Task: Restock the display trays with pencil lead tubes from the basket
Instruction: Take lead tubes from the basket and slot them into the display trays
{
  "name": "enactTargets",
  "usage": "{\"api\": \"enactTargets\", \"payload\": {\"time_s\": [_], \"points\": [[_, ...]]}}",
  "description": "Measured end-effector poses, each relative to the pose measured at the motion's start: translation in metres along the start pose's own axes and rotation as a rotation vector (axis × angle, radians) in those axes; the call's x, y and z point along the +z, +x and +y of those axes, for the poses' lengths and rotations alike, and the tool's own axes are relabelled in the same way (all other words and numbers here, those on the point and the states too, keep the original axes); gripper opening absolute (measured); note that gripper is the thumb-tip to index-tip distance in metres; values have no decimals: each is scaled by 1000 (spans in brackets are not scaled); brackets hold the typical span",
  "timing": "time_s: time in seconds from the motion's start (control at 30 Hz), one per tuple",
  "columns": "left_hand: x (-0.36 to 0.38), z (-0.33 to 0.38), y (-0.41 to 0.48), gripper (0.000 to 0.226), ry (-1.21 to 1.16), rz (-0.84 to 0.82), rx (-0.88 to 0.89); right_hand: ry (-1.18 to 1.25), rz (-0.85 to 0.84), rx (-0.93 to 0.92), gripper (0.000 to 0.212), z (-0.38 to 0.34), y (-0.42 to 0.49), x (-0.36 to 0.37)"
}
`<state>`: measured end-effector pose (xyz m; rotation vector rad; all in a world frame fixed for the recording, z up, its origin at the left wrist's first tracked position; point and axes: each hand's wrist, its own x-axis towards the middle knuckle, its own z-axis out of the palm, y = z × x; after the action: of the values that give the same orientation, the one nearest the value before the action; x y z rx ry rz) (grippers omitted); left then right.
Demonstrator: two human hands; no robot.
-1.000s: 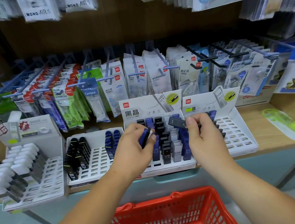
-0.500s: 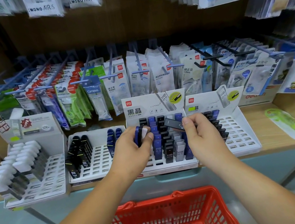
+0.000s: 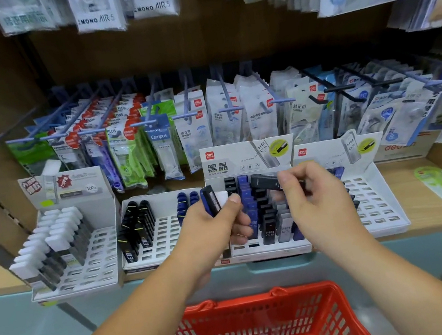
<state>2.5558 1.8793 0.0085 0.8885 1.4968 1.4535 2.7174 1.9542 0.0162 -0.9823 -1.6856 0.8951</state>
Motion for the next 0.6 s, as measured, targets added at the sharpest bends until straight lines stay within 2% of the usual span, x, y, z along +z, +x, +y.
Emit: {"api": "enactTargets", "payload": {"time_s": [0.1,0.2,0.3,0.37,0.47,0.53,0.6], "points": [[2,8,-9,29,-124,-36,-4,76,-89,111,22,-10,-7,0],[4,11,-18,23,-76,-82,19,217,-182,278,21,-16,-13,-2],[2,10,-20,17,-63,-54,26,323,-208,354,15,-19,-14,-6],[1,10,-21,17,-108,-66,-7,424,-195,382,12,-21,-15,-8],[2,13,-25,22,-234,-142,-111,572,-208,421,26,-23,-17,-8],[4,15,-27,26,-295,-179,-164,572,-244,448,19,-26,-22,-2],[7,18,-31,26,-320,-230,-204,511,-234,469,27,-28,-26,5]]}}
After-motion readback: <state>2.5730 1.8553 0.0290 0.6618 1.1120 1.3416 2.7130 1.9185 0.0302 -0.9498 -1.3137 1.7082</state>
